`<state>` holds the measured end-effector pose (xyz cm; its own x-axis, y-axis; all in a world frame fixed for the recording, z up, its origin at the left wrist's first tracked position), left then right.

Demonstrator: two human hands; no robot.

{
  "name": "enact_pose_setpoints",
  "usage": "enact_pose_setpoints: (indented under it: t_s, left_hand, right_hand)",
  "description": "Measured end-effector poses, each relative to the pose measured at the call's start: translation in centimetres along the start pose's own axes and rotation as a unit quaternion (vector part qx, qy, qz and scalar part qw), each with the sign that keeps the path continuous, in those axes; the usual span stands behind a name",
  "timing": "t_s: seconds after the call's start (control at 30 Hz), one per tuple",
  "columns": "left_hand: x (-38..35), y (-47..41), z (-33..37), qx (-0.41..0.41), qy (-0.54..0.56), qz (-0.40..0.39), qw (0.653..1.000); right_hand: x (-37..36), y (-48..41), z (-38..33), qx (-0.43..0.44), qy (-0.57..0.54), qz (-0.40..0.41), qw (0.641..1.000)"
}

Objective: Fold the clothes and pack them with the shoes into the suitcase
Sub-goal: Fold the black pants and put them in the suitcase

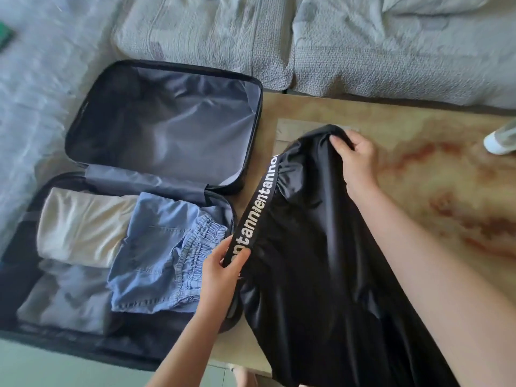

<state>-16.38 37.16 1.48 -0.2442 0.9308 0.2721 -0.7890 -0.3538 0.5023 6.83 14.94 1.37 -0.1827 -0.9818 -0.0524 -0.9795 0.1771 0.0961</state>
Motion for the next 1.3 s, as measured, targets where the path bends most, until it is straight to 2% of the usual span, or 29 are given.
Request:
enact_pose_setpoints:
  t_s: [0.3,0.43,0.57,0.67,0.73,0.83,1.03,1.17,1.3]
  left_hand:
    - [9.1,-0.3,-2.8,0.003,0.003,0.169,0.986]
    - [11.3,-1.7,-5.6,0.056,0.002,0.205,0.977]
    - [12.2,-2.9,-8.6,0.116,-0.049,0.222,0.967]
    - [12.3,-3.4,-9.2,0.159,-0.082,0.224,0.958]
    - [12.4,-3.5,-9.0,0.161,-0.154,0.226,0.948]
    - [12.1,-3.5,-7.8,0.127,-0.271,0.24,0.924]
    - [8.8,-3.6,-4.7,0.006,-0.31,0.225,0.924]
    - [4.8,-3.5,-2.4,-0.106,-0.347,0.175,0.915]
    - [-0.1,-3.0,-1.4,-0.185,-0.379,0.083,0.903]
  right_hand:
    - [-15.2,0.3,-1.4,0.009,-0.038,-0.121,0.992]
    - [-19.0,0.5,1.6,0.013,0.101,-0.141,0.985]
    - [-19.9,1.6,4.7,0.0,0.316,-0.151,0.937]
    - [-19.8,2.1,6.4,-0.002,0.362,-0.178,0.915]
    - [-19.2,2.6,6.5,0.018,0.369,-0.185,0.911]
    - [-17.8,3.3,6.4,0.028,0.376,-0.192,0.906]
    - [-12.6,5.1,6.6,0.022,0.338,-0.181,0.923]
    - [-5.6,7.1,7.1,-0.024,0.313,-0.136,0.94]
    - [3.0,10.1,8.8,-0.073,0.344,-0.073,0.933]
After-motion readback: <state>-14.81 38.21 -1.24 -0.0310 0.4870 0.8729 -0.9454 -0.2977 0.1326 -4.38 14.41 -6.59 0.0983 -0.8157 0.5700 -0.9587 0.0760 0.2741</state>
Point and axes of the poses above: each hand's wrist, its own y-axis away from the middle knuckle, its own x-axis out of the back of the hand, z = x × y, the point moved 4 cm from there along -y, towards the middle knuckle, and after that the axes turned 13 degrees about -y, right-handed, at the moved point
